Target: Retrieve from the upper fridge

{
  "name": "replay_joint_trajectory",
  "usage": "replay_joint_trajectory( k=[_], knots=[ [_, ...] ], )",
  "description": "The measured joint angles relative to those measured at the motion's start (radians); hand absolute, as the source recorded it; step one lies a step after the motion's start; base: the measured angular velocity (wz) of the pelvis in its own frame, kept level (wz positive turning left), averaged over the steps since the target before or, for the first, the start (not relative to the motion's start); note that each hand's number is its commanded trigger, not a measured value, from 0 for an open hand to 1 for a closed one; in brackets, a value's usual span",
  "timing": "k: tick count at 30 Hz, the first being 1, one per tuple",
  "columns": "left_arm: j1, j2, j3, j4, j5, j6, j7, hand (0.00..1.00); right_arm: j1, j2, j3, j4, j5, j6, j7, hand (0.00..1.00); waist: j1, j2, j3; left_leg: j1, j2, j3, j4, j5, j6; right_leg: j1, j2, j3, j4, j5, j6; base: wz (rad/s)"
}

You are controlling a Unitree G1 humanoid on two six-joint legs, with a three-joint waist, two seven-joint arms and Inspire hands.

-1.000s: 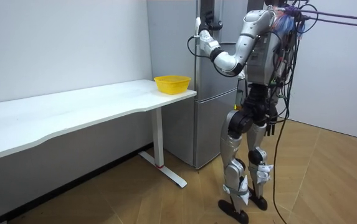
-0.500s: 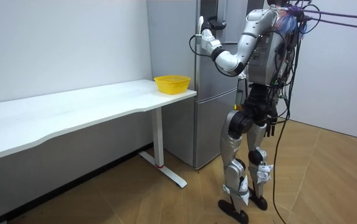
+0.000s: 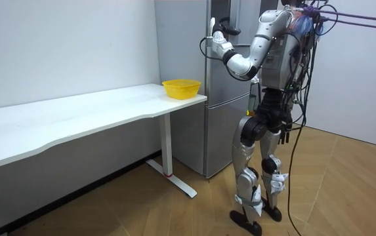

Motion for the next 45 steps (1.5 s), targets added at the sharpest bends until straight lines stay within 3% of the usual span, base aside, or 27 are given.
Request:
replay_joint_trajectory(
  k=[5,12,23,31,41,45],
  knots=[
    [-0.006,-0.002,-0.010,0.000,-0.001,-0.014,-0.002,0.00,-0.019,-0.003,0.000,0.001,0.000,-0.001,0.001,0.00,-0.020,0.003,0.0012,-0.006,0.000,0.000,-0.001,0.000,0.000,-0.001,0.000,-0.007,0.000,0.000,0.001,0.05],
    [-0.026,-0.006,-0.034,0.000,-0.003,-0.031,-0.051,0.00,-0.028,-0.011,0.000,0.001,0.000,-0.008,0.001,0.00,-0.021,0.007,0.0026,-0.008,0.000,-0.001,0.002,0.000,0.000,0.000,0.000,-0.017,-0.003,0.001,0.002,0.03],
    [-0.028,-0.006,-0.126,-0.064,-0.053,-0.048,-0.096,0.00,-0.029,-0.023,0.019,0.000,-0.004,-0.012,0.001,0.00,-0.026,0.018,0.0008,-0.008,-0.001,0.003,-0.010,0.001,0.002,0.002,-0.003,-0.016,-0.016,0.006,0.005,0.00],
    [-0.031,0.003,-0.228,-0.085,-0.008,-0.009,-0.193,0.00,-0.033,-0.025,0.019,-0.007,-0.006,-0.013,0.007,0.00,-0.051,0.019,0.0007,-0.004,0.003,0.026,-0.013,0.002,0.002,-0.001,-0.002,0.004,-0.017,0.005,0.004,-0.05],
    [-0.046,0.005,-0.248,-0.085,0.016,0.009,-0.247,0.00,-0.033,-0.029,0.024,-0.010,-0.009,-0.023,0.014,0.00,-0.067,0.011,0.0040,0.010,0.004,0.054,-0.026,0.002,0.002,-0.014,-0.002,0.038,-0.015,0.005,0.005,-0.10],
    [-0.066,-0.021,-0.249,-0.085,0.017,0.009,-0.247,0.00,-0.033,-0.028,0.029,-0.011,-0.009,-0.026,0.009,0.00,-0.077,0.003,0.0093,0.009,0.005,0.055,-0.027,0.002,0.002,-0.016,-0.001,0.042,-0.017,0.004,0.005,0.00]
  ],
)
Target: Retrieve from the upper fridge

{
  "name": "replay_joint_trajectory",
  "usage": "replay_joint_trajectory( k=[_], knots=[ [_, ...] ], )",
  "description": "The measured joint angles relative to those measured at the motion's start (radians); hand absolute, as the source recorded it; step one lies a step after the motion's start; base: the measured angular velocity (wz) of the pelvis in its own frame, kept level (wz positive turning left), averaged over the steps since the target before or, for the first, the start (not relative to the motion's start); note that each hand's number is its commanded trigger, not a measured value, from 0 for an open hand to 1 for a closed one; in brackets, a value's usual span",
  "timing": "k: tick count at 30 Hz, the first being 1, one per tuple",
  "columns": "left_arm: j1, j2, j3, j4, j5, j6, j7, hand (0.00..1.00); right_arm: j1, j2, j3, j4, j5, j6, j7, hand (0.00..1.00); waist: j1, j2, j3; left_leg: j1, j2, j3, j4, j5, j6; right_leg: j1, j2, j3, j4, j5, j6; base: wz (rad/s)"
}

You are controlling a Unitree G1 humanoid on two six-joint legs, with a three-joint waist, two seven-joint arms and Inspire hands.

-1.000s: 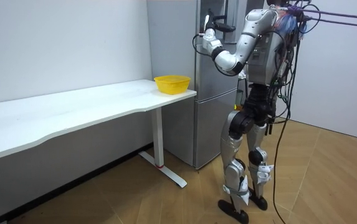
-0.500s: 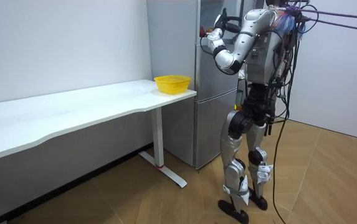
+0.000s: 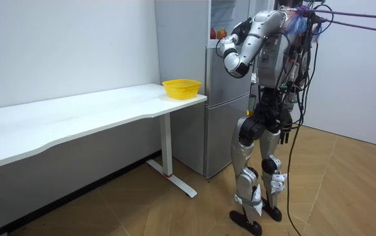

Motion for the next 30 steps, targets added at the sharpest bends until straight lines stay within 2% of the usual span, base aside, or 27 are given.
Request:
replay_joint_trajectory(
  k=[5,15,23,26,30],
  knots=[
    [-0.027,-0.031,-0.019,0.000,0.000,-0.001,0.012,0.00,0.000,0.000,0.001,0.005,0.001,-0.008,0.000,0.00,-0.001,-0.003,0.0010,0.001,0.002,0.019,-0.003,0.000,0.000,-0.005,0.000,0.004,0.000,0.000,0.000,-0.04],
    [-0.084,-0.044,-0.124,0.005,0.006,-0.004,0.047,0.00,-0.005,0.001,0.030,0.008,0.002,-0.023,-0.013,0.00,-0.027,-0.024,-0.0036,0.001,0.006,0.043,-0.005,0.000,0.000,-0.013,0.008,0.022,0.002,0.002,-0.001,-0.05],
    [-0.121,-0.047,-0.195,0.012,0.025,-0.004,0.051,0.00,-0.006,0.005,0.056,0.005,0.011,-0.020,-0.004,0.00,-0.035,-0.015,-0.0077,0.002,0.016,0.047,0.004,0.000,0.000,-0.010,0.014,0.023,0.003,0.008,-0.007,-0.01],
    [-0.141,-0.072,-0.220,0.047,0.026,0.000,0.050,0.00,-0.012,0.004,0.089,0.007,0.024,-0.017,0.010,0.00,-0.037,-0.014,-0.0071,-0.001,0.018,0.045,0.012,-0.001,-0.001,-0.006,0.011,0.022,0.002,0.008,-0.008,0.04],
    [-0.181,-0.078,-0.257,0.071,0.026,0.000,0.055,0.00,-0.025,0.004,0.099,0.014,0.036,-0.018,0.015,0.00,-0.066,-0.009,-0.0050,-0.001,0.018,0.046,0.007,-0.002,-0.002,-0.015,0.011,0.019,-0.002,0.008,-0.007,0.06]
  ],
)
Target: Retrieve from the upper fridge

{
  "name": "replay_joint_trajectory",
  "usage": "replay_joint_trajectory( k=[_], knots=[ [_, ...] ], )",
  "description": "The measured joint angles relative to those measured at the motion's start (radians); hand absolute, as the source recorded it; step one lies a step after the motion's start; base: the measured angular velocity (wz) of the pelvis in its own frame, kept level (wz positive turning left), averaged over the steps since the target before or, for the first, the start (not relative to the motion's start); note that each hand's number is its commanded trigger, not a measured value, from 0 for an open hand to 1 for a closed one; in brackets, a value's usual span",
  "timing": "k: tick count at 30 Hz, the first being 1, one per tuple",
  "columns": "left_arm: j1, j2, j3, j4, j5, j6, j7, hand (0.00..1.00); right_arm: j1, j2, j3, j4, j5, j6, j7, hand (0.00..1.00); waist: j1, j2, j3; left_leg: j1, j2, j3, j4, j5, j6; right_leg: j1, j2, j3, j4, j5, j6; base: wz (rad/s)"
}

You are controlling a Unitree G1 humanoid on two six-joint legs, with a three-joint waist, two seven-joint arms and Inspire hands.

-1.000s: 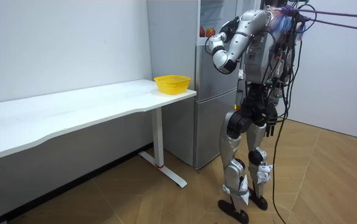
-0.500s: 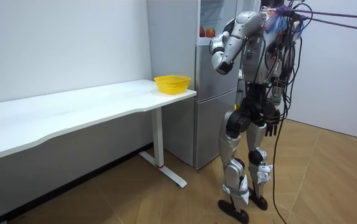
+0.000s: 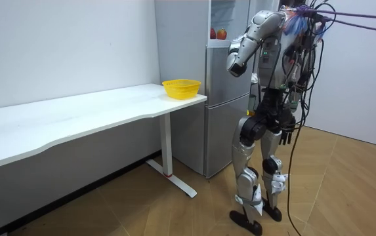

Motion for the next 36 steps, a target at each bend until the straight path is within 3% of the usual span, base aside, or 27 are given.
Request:
replay_joint_trajectory(
  k=[5,12,16,22,25,33,36],
  knots=[
    [-0.037,-0.024,-0.065,0.014,-0.002,0.000,0.019,0.00,-0.001,0.000,0.012,0.017,0.022,0.000,0.000,0.00,-0.026,0.004,-0.0022,0.001,0.000,0.006,-0.009,0.001,-0.001,0.000,0.003,0.004,0.003,0.001,0.001,-0.03],
    [-0.089,-0.050,-0.144,0.017,-0.001,0.000,0.040,0.00,-0.011,0.000,0.053,0.029,0.041,-0.001,-0.010,0.00,-0.070,0.015,0.0026,0.001,-0.001,0.013,-0.011,0.001,-0.001,-0.002,0.007,0.016,-0.003,0.001,0.000,-0.06],
    [-0.113,-0.084,-0.155,0.039,-0.001,0.000,0.037,0.00,-0.010,0.000,0.054,0.029,0.045,-0.004,-0.025,0.00,-0.073,0.018,0.0027,0.004,0.002,0.037,-0.010,0.001,-0.001,-0.009,0.006,0.030,-0.005,0.001,0.000,-0.10],
    [-0.143,-0.105,-0.174,0.050,-0.002,0.000,0.037,0.00,-0.020,0.000,0.053,0.026,0.047,-0.004,-0.024,0.00,-0.104,0.018,0.0023,0.003,0.003,0.042,-0.011,0.001,-0.001,-0.013,0.007,0.034,-0.011,0.001,0.000,-0.01],
    [-0.144,-0.110,-0.186,0.056,0.001,0.000,0.042,0.00,-0.022,0.000,0.053,0.028,0.049,-0.004,-0.025,0.00,-0.124,0.018,0.0024,0.002,0.003,0.043,-0.011,0.001,-0.001,-0.015,0.006,0.036,-0.011,0.001,0.000,0.00],
    [-0.161,-0.120,-0.203,0.058,0.002,0.000,0.061,0.00,-0.026,-0.001,0.055,0.041,0.048,-0.004,-0.039,0.00,-0.137,0.018,0.0023,-0.001,0.005,0.041,-0.006,0.001,-0.001,-0.022,0.007,0.058,-0.013,0.001,0.000,-0.06],
    [-0.197,-0.129,-0.216,0.085,0.000,-0.001,0.065,0.00,-0.029,-0.001,0.075,0.041,0.049,-0.002,-0.041,0.00,-0.144,0.019,0.0017,-0.002,0.004,0.041,-0.005,0.001,-0.001,-0.022,0.010,0.060,-0.012,0.001,0.000,-0.02]
  ],
)
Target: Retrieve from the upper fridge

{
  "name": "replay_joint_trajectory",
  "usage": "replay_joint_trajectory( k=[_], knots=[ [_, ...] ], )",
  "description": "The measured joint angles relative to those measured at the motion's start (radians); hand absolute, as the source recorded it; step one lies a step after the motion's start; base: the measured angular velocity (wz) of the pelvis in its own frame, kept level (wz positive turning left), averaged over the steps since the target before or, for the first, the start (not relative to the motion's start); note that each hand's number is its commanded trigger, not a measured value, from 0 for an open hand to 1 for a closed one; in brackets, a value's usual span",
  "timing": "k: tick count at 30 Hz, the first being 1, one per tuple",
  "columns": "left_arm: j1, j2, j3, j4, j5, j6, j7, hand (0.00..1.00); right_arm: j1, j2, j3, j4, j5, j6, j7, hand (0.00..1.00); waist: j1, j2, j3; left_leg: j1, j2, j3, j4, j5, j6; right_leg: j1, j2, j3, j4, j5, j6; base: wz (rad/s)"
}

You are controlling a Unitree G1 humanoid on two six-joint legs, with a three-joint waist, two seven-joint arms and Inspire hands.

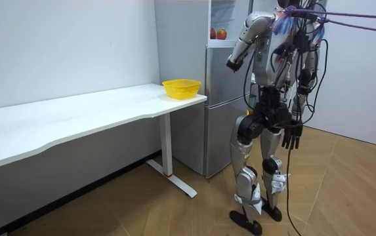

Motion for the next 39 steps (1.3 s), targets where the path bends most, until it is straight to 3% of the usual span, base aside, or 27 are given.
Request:
replay_joint_trajectory(
  k=[5,7,11,17,20,23,26,28,34,39],
  knots=[
    [-0.058,-0.063,-0.026,0.071,0.000,0.000,0.018,0.00,-0.014,0.000,0.023,0.004,0.014,0.003,-0.007,0.00,-0.008,0.003,-0.0019,0.001,-0.002,0.000,-0.001,0.000,0.000,0.001,0.000,0.003,0.002,0.001,0.000,-0.04],
    [-0.067,-0.075,-0.038,0.080,0.004,0.000,0.030,0.00,-0.017,0.000,0.025,0.004,0.018,0.003,-0.009,0.00,-0.009,0.003,-0.0020,0.002,-0.001,0.000,-0.001,0.000,0.000,0.001,-0.001,0.003,0.001,0.001,-0.001,0.00],
    [-0.074,-0.088,-0.045,0.082,0.023,0.000,0.048,0.00,-0.021,0.000,0.043,0.006,0.021,0.002,-0.020,0.00,-0.008,0.004,-0.0028,0.003,0.001,0.000,-0.003,0.000,0.000,0.006,-0.001,0.003,0.000,0.003,-0.003,-0.01],
    [-0.073,-0.083,-0.045,0.085,0.027,0.000,0.063,0.00,-0.030,0.000,0.044,0.023,0.020,-0.004,-0.030,0.00,-0.001,0.003,-0.0019,0.000,0.006,0.000,-0.005,0.000,0.000,0.007,0.002,-0.004,-0.001,0.005,-0.007,0.03],
    [-0.066,-0.048,-0.042,0.083,0.043,-0.001,0.062,0.00,-0.031,0.000,0.051,0.029,0.036,-0.007,-0.027,0.00,0.034,0.002,-0.0011,0.011,0.007,-0.001,-0.009,0.003,-0.004,0.011,0.003,0.002,0.002,0.007,-0.010,-0.10],
    [-0.004,0.002,0.008,0.044,0.073,-0.003,0.060,0.00,-0.029,0.003,0.045,0.025,0.031,-0.008,-0.027,0.00,0.061,-0.004,0.0026,0.027,0.007,-0.002,-0.023,0.007,-0.011,0.023,0.005,-0.003,0.000,0.007,-0.011,0.05],
    [0.082,0.064,0.086,-0.001,0.145,-0.002,0.063,0.00,-0.028,0.004,0.033,0.025,0.025,-0.011,-0.028,0.00,0.105,-0.014,0.0091,0.022,0.008,-0.015,-0.020,0.009,-0.015,0.022,0.005,-0.026,-0.001,0.007,-0.013,0.18],
    [0.131,0.110,0.169,-0.055,0.172,-0.003,0.066,0.00,-0.026,0.006,0.020,0.037,0.018,-0.021,-0.030,0.00,0.155,-0.024,0.0130,0.020,0.008,-0.021,-0.020,0.012,-0.017,0.021,0.005,-0.029,-0.001,0.007,-0.014,0.16],
    [0.192,0.129,0.339,-0.180,0.222,-0.054,0.101,0.00,-0.024,0.007,-0.032,0.053,0.017,-0.066,-0.051,0.00,0.242,-0.043,-0.0001,0.003,0.004,-0.063,-0.008,0.012,-0.017,0.038,0.002,-0.074,-0.005,0.007,-0.014,0.20],
    [0.245,0.132,0.497,-0.240,0.261,-0.088,0.162,0.00,-0.007,0.013,-0.064,0.053,-0.010,-0.078,-0.063,0.00,0.282,-0.044,-0.0041,0.020,0.003,-0.068,-0.011,0.013,-0.018,0.060,0.001,-0.092,-0.003,0.006,-0.013,0.09]
  ],
)
